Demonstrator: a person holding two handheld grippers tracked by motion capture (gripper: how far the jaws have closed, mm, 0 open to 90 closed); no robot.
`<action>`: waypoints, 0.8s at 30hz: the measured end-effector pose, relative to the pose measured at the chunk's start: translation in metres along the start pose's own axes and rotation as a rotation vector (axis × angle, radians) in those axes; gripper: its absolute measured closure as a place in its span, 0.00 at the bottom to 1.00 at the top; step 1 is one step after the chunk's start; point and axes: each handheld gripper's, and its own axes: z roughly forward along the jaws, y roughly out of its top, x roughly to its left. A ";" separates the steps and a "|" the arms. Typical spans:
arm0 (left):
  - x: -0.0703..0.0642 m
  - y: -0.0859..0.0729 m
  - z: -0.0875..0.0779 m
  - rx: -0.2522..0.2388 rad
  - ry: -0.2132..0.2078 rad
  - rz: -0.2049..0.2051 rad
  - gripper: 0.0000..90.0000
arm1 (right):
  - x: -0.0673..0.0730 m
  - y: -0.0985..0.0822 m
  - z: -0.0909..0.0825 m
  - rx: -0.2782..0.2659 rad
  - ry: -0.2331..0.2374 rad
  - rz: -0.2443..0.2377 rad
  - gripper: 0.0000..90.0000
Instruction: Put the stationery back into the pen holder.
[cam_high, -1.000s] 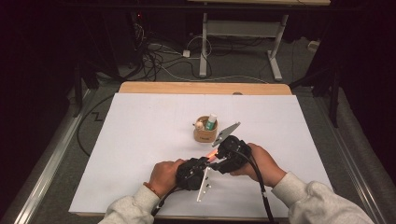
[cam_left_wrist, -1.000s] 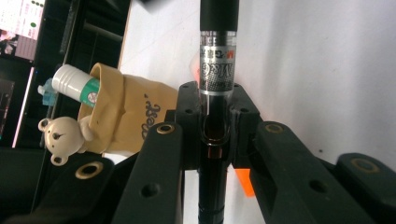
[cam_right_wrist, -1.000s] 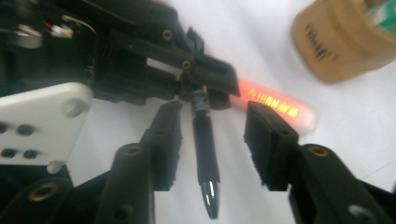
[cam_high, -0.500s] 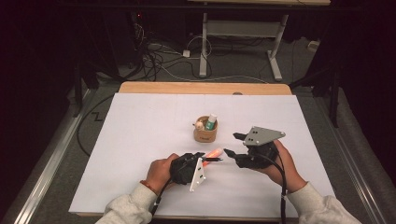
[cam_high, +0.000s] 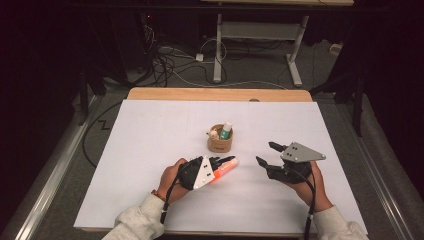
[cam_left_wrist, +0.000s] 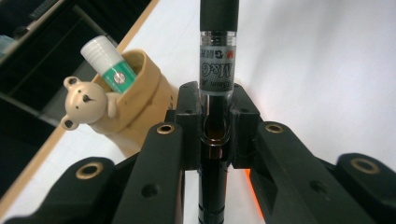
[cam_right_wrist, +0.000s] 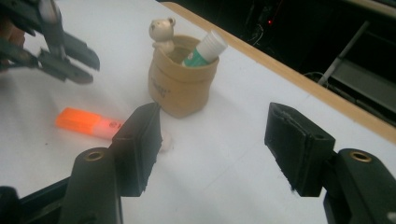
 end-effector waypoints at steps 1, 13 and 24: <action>0.003 0.000 -0.001 -0.021 -0.009 -0.026 0.85 | -0.001 -0.003 -0.001 -0.001 -0.001 0.003 0.41; 0.036 0.007 -0.007 -0.230 -0.096 -0.292 0.85 | 0.001 -0.031 -0.006 0.042 0.008 0.024 0.40; 0.068 0.022 0.015 -0.334 -0.144 -0.429 0.85 | 0.008 -0.038 -0.003 0.074 0.034 -0.001 0.40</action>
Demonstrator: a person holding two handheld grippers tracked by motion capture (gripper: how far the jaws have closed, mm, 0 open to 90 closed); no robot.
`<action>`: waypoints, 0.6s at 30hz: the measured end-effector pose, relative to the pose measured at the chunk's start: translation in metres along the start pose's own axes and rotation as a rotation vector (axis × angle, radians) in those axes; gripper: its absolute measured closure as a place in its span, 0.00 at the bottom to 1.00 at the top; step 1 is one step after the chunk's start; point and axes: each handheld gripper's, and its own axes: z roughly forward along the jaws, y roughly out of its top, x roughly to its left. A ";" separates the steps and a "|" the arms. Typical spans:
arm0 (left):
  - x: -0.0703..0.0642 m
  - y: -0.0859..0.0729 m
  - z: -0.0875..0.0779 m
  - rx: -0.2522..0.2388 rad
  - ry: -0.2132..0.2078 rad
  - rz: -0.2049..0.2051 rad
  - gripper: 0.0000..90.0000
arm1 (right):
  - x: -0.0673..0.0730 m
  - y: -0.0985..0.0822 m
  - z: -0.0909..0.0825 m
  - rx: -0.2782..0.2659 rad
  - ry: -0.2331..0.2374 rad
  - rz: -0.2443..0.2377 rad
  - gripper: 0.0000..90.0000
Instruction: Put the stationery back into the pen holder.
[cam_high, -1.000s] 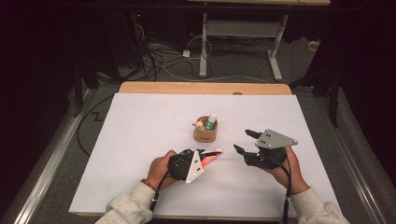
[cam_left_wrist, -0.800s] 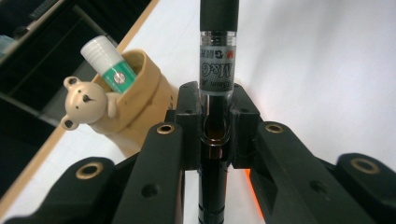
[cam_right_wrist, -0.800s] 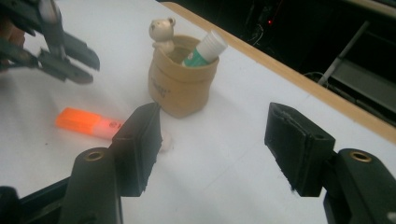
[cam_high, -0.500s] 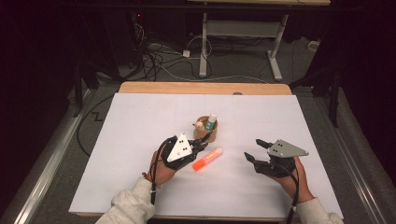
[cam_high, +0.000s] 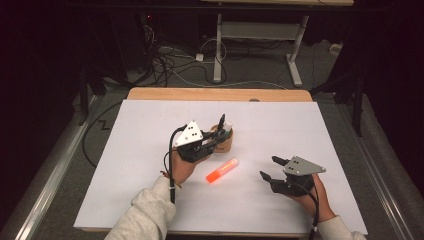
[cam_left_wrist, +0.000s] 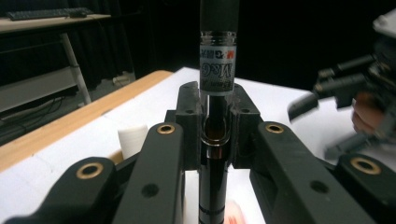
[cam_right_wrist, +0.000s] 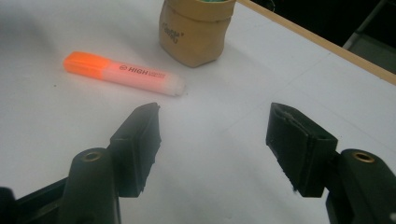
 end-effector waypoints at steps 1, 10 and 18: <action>0.002 0.001 0.003 0.003 0.004 -0.001 0.85 | 0.001 0.000 0.001 0.000 0.006 0.003 0.40; 0.034 0.014 0.025 -0.013 -0.002 -0.080 0.85 | 0.006 -0.003 0.005 0.018 0.026 -0.022 0.40; 0.052 0.009 0.040 -0.020 -0.001 -0.129 0.85 | 0.009 -0.004 0.007 0.030 0.041 -0.046 0.39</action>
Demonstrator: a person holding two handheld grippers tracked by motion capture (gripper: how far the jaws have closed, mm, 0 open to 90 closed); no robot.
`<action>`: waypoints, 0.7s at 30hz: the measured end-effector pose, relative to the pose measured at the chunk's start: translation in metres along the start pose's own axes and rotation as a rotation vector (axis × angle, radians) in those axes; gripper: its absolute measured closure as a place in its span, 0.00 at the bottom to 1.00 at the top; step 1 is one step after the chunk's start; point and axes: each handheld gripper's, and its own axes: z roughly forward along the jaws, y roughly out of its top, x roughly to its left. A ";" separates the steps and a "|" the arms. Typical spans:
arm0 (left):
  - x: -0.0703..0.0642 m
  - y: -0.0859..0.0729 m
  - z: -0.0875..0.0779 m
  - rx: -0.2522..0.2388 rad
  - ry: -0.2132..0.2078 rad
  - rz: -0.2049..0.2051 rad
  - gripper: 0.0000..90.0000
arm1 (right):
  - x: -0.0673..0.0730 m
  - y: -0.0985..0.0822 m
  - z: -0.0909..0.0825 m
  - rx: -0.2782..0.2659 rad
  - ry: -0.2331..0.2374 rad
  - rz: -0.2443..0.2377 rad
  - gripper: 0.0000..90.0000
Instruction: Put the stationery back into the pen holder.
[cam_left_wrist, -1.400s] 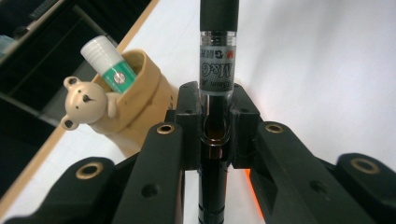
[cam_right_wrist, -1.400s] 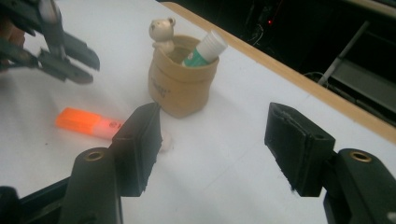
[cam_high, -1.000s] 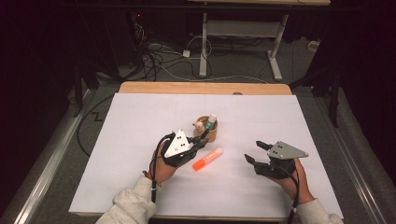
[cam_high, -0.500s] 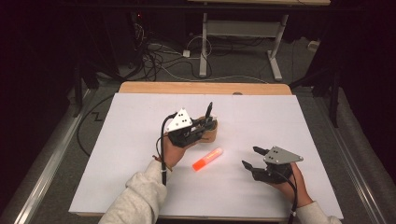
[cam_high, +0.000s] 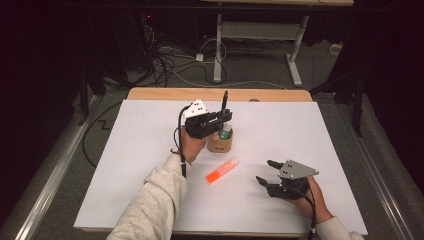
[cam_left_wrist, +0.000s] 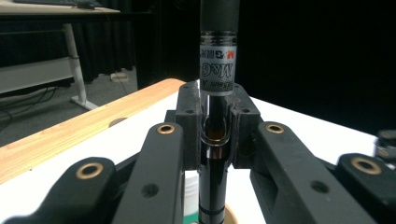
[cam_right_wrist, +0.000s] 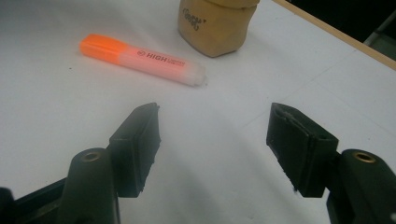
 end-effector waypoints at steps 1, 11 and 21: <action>0.002 -0.001 0.002 0.004 0.005 -0.003 0.85 | 0.000 0.000 0.000 0.002 0.000 -0.001 0.39; 0.014 -0.013 0.011 0.021 0.037 -0.031 0.85 | 0.001 -0.001 0.000 0.002 0.006 -0.006 0.39; 0.014 -0.018 0.015 0.047 0.046 -0.036 0.83 | 0.001 -0.001 0.000 0.007 0.009 -0.014 0.39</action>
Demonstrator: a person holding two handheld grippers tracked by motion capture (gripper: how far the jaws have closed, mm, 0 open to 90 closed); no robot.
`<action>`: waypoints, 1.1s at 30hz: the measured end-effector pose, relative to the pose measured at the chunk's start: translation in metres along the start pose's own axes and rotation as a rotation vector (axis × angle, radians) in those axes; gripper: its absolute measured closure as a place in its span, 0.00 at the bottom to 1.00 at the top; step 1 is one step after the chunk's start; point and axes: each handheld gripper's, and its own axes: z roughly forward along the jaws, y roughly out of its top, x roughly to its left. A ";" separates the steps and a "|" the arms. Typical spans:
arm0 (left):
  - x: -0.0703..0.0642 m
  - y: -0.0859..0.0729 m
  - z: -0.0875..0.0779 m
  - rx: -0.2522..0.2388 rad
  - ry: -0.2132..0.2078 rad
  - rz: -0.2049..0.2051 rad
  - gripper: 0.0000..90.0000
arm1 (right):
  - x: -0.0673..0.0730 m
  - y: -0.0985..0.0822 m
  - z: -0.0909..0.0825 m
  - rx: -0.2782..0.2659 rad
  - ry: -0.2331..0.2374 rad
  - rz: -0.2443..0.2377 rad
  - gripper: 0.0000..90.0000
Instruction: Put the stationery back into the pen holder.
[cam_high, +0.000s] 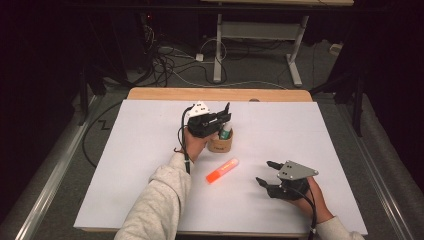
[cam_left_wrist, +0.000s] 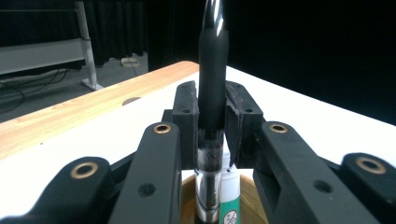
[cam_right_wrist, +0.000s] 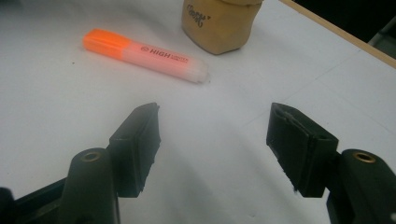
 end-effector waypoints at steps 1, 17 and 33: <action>0.000 0.000 0.000 0.003 0.001 0.000 0.82 | 0.000 0.000 0.000 0.000 0.002 0.000 0.39; -0.003 0.002 -0.007 0.016 0.028 0.021 0.70 | 0.001 0.001 0.000 0.000 0.002 -0.008 0.39; -0.012 0.011 -0.039 0.104 0.115 0.178 0.44 | -0.002 0.000 -0.002 -0.012 -0.011 -0.003 0.36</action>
